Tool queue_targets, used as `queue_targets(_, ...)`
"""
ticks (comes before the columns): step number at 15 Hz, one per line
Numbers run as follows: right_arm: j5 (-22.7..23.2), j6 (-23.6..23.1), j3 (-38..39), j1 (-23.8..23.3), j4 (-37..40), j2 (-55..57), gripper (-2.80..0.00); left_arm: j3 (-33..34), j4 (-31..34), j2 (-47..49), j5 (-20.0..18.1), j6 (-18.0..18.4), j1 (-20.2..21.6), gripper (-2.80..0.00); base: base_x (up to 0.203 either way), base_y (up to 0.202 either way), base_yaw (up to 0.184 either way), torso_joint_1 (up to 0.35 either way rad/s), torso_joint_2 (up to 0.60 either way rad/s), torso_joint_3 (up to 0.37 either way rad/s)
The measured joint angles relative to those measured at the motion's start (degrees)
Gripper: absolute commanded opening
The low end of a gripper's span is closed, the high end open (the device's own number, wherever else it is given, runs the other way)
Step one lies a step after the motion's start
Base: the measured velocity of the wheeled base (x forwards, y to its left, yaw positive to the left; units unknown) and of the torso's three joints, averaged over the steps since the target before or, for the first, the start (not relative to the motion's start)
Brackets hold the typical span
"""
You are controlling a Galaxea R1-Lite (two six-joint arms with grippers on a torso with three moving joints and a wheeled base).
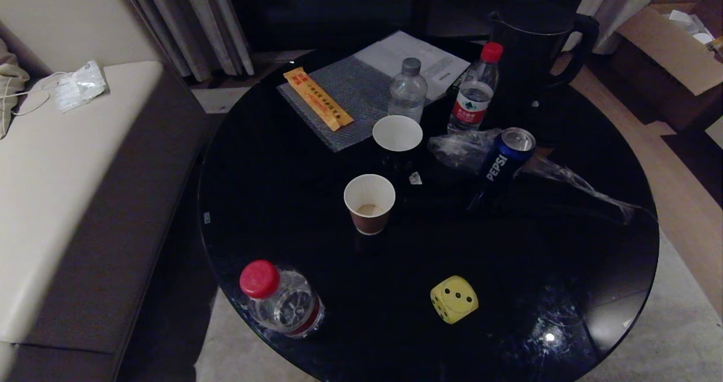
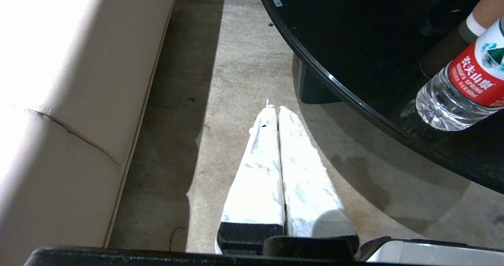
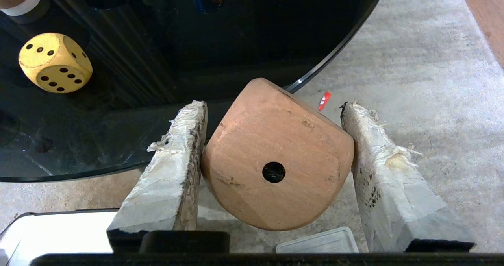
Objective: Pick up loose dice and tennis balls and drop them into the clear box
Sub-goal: Put the toys in the box
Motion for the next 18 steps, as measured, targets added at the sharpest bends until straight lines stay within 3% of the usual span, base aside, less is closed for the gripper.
queue_targets(18,-0.01,-0.17,0.02,0.00,0.03,0.01,-2.80,0.00,0.02,0.00,-0.08,0.25,0.00,-2.80,0.000,0.000,0.000,0.000,0.00,0.000)
